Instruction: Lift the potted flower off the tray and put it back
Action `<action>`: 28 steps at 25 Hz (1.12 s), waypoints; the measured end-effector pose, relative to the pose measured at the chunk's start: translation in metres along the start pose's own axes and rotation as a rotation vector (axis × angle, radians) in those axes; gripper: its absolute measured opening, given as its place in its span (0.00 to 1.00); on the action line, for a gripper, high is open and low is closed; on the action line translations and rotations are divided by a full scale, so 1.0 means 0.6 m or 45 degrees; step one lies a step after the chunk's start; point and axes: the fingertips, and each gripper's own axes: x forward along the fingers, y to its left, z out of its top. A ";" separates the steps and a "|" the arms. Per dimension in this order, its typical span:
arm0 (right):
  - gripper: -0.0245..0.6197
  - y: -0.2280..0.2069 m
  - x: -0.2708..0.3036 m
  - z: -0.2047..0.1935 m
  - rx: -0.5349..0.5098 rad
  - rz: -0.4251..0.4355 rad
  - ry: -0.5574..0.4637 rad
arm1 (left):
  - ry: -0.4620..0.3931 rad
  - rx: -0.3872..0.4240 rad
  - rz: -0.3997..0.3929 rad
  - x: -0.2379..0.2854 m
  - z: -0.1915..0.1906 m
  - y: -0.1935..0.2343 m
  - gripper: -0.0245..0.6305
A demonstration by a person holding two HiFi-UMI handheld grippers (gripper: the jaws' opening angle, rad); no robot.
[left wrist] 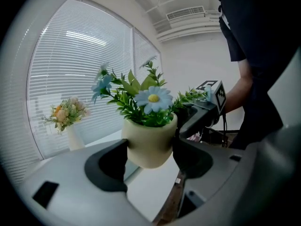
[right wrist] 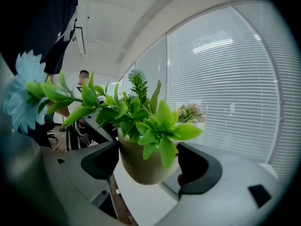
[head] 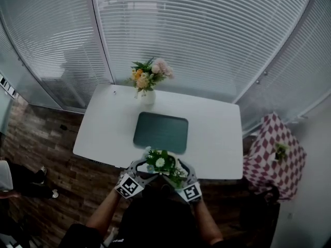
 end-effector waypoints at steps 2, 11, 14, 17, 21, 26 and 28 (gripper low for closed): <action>0.62 -0.007 0.001 -0.002 -0.005 0.003 -0.024 | 0.003 0.003 0.006 0.005 0.003 0.002 0.47; 0.62 -0.053 0.007 -0.001 -0.021 0.038 -0.034 | -0.001 0.008 0.052 0.042 0.018 0.023 0.47; 0.62 -0.079 0.014 0.003 -0.023 0.046 -0.044 | 0.000 0.021 0.067 0.061 0.028 0.038 0.47; 0.62 -0.100 0.023 0.007 -0.030 0.045 -0.053 | 0.002 0.022 0.066 0.076 0.033 0.054 0.47; 0.62 -0.128 0.045 0.000 -0.021 0.051 -0.044 | 0.016 0.016 0.067 0.099 0.028 0.081 0.47; 0.62 -0.154 0.085 -0.016 0.006 0.053 -0.010 | 0.043 -0.006 0.054 0.122 0.004 0.119 0.47; 0.62 -0.164 0.101 -0.024 0.035 0.047 0.023 | 0.055 -0.010 0.047 0.131 -0.005 0.136 0.47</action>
